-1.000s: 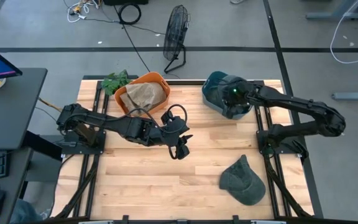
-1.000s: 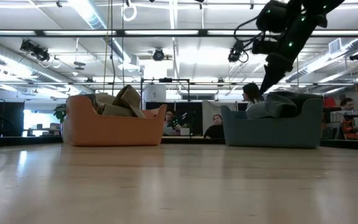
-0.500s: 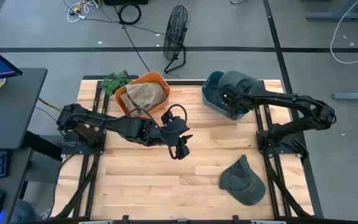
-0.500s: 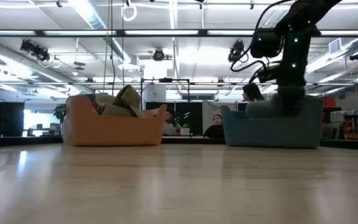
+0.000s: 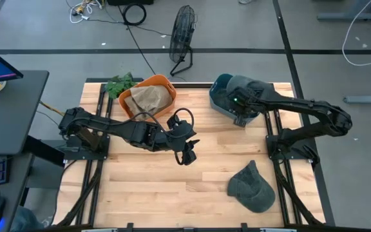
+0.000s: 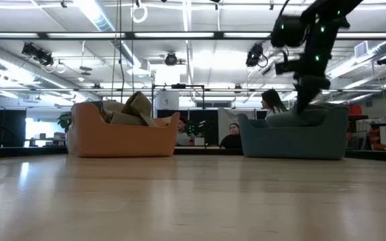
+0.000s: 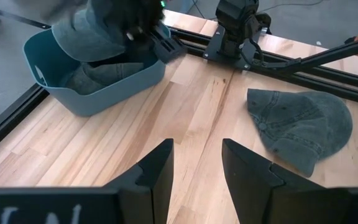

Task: Pick & Place hat
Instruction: Put the top black cap into the dark blue bin

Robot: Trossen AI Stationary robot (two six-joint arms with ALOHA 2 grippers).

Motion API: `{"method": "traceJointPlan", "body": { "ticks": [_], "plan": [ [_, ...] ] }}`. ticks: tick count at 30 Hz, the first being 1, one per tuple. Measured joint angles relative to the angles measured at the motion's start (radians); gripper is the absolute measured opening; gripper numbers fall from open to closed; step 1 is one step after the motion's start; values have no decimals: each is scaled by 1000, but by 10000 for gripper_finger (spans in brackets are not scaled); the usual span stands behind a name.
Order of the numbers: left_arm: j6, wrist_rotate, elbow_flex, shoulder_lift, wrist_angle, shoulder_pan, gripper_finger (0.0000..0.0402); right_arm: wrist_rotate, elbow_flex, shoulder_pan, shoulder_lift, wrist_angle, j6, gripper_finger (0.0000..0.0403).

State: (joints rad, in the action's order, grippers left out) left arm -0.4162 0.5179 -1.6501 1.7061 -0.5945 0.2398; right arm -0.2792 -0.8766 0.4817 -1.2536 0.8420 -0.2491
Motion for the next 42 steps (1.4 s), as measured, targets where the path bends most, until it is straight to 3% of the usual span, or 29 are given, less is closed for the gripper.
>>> {"method": "traceJointPlan", "body": {
  "ticks": [5, 7, 9, 15, 24, 34, 39, 42],
  "plan": [
    [0, 0, 0, 0, 0, 0, 139, -166, -135, -2, 65, -6, -60, 0],
    [0, 0, 0, 0, 0, -1, 139, -267, -174, 28, 87, -60, -100, 0],
    [0, 0, 0, 0, 0, -2, 139, -300, -204, 89, 98, -99, -154, 0],
    [0, 0, 0, 0, 0, -1, 139, -88, -210, 332, 80, -83, -124, 0],
    [0, 0, 0, 0, 0, -1, 139, -60, -187, 533, -47, -100, -128, 0],
    [1, 0, 0, 0, -1, -1, 139, -16, -186, 591, -172, -86, -74, 0],
    [1, 1, 0, 0, -2, -3, 139, 53, -186, 575, -160, -131, -73, 0],
    [6, 1, 0, 0, -2, -3, 139, 155, -186, 572, -140, -150, -86, 0]
  ]
}}
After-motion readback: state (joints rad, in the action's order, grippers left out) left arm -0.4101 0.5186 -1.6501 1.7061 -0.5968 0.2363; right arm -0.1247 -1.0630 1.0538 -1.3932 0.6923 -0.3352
